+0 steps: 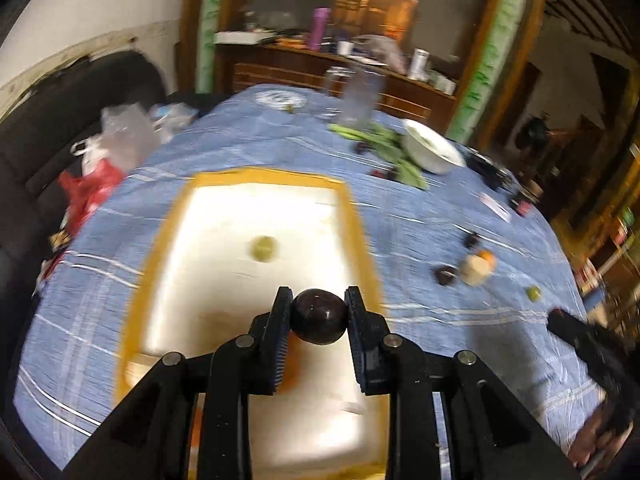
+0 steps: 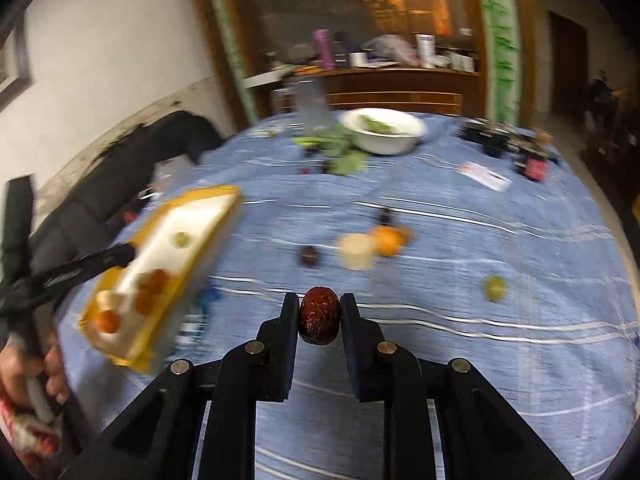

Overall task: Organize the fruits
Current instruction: 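Carry the jujube and plum over the tray and open both tools to drop them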

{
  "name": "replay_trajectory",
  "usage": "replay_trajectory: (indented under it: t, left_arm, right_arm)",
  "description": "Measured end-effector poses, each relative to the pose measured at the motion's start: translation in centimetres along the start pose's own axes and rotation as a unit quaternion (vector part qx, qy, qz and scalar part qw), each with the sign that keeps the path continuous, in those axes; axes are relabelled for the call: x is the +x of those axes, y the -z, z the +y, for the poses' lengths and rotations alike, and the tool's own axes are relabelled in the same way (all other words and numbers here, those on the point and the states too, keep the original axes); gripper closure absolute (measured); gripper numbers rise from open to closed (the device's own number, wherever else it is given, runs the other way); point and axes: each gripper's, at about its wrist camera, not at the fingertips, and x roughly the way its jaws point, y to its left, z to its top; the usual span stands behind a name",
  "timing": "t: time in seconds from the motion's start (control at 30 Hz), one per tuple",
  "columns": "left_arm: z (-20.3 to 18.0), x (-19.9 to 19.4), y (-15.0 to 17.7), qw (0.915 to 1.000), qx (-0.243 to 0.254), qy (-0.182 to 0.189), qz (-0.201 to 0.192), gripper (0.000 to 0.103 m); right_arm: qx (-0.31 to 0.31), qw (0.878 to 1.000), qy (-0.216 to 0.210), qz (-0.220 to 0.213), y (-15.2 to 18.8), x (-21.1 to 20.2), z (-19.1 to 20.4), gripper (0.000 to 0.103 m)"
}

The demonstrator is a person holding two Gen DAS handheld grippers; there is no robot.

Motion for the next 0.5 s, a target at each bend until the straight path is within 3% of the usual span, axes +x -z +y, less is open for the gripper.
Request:
replay_trajectory:
  t: [0.23,0.5]
  left_arm:
    - [6.4,3.2,-2.0,0.9973,-0.058,-0.024,0.038,0.078]
    - [6.8,6.7,-2.9,0.9962,-0.054,-0.025,0.064,0.077]
  right_arm:
    - [-0.058,0.994,-0.088,0.037,-0.9,3.9,9.7,0.08]
    - [-0.128,0.983,-0.105,0.073,-0.3,8.5,17.0,0.08]
